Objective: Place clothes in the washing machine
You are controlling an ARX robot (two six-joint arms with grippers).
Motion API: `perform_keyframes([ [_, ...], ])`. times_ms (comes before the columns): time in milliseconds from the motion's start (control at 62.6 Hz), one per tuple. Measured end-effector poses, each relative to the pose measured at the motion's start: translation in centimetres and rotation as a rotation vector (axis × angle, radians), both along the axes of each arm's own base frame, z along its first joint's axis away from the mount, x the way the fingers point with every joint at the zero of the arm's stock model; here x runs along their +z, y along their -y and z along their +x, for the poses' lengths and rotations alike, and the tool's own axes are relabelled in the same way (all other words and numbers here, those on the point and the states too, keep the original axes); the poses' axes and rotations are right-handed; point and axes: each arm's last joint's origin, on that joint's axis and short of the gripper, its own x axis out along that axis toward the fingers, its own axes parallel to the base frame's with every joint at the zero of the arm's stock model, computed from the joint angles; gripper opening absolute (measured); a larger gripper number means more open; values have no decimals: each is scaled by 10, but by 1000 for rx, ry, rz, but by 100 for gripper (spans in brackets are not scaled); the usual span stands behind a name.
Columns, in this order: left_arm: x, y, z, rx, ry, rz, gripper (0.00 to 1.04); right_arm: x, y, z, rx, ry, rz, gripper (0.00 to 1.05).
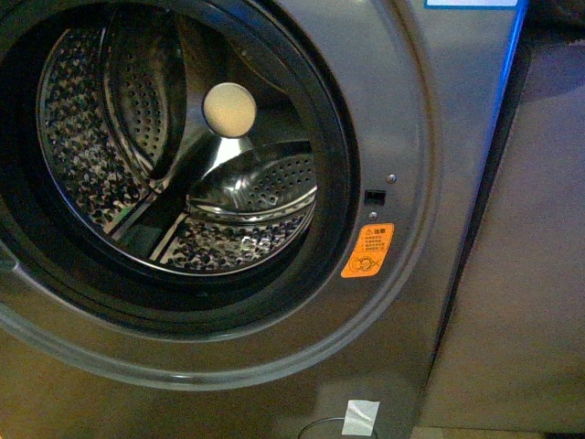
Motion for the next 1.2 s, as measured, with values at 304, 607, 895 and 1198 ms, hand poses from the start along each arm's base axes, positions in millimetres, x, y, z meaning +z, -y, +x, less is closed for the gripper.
perform_keyframes([
  [304, 0, 0, 0, 0, 0, 0, 98, -78, 13, 14, -22, -106, 49, 97],
  [607, 0, 0, 0, 0, 0, 0, 98, -137, 5, 23, -16, -181, 102, 97],
  [895, 0, 0, 0, 0, 0, 0, 98, -175, -12, 23, -12, -241, 139, 97],
  [1198, 0, 0, 0, 0, 0, 0, 98, -194, -13, 17, -27, -264, 137, 97],
])
